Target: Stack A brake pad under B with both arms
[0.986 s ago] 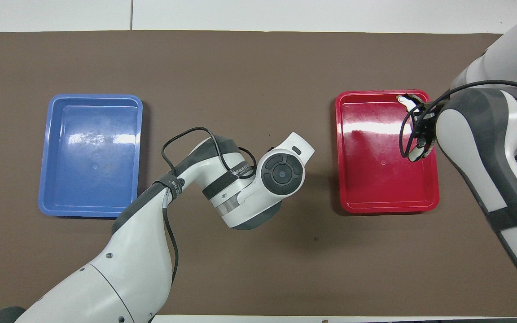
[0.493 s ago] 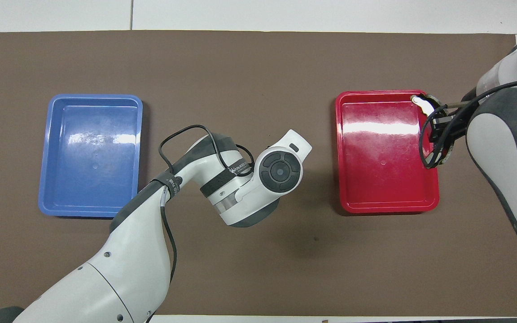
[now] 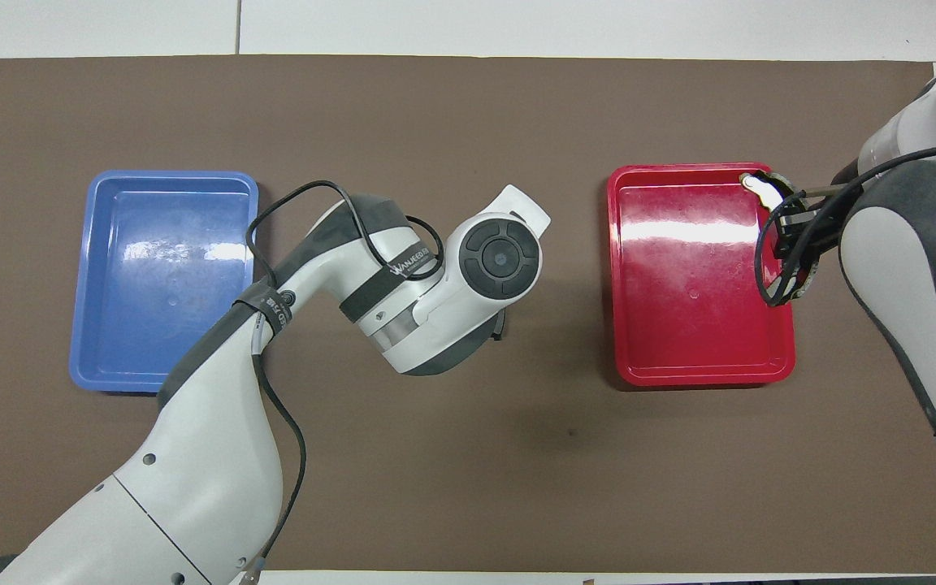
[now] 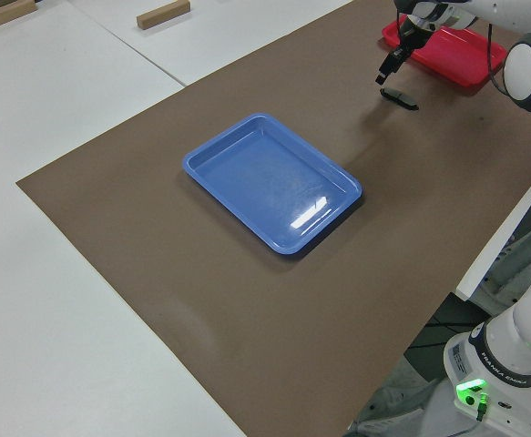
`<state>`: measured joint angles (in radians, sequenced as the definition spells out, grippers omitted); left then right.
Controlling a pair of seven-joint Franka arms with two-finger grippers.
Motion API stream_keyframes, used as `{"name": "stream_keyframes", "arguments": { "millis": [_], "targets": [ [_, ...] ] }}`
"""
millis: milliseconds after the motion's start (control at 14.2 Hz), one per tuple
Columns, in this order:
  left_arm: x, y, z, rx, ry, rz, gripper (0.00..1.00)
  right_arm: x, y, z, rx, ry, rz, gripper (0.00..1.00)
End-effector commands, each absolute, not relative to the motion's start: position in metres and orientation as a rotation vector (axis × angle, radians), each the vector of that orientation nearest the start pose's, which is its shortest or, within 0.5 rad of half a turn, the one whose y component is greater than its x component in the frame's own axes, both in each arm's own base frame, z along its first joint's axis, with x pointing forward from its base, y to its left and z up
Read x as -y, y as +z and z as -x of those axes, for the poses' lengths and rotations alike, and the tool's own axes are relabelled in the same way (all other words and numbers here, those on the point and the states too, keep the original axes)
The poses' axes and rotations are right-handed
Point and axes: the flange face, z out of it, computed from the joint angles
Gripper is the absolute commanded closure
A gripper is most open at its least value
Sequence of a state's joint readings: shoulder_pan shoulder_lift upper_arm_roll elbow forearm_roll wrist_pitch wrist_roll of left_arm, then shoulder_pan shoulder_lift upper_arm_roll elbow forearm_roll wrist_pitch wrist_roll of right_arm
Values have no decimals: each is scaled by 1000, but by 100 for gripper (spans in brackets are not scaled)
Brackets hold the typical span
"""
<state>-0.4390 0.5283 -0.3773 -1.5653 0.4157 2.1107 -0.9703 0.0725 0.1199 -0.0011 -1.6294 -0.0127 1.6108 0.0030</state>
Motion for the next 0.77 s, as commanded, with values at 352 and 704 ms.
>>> {"name": "stream_keyframes", "arguments": {
  "millis": [352,704],
  "targets": [
    [352,492,-542,-104,-53,3044,0,-95,539,-581,258,184,3118,100],
    [226,568,-553,-87,15,3026,0,-192,521,-575,174,134,3093,100]
  ]
}}
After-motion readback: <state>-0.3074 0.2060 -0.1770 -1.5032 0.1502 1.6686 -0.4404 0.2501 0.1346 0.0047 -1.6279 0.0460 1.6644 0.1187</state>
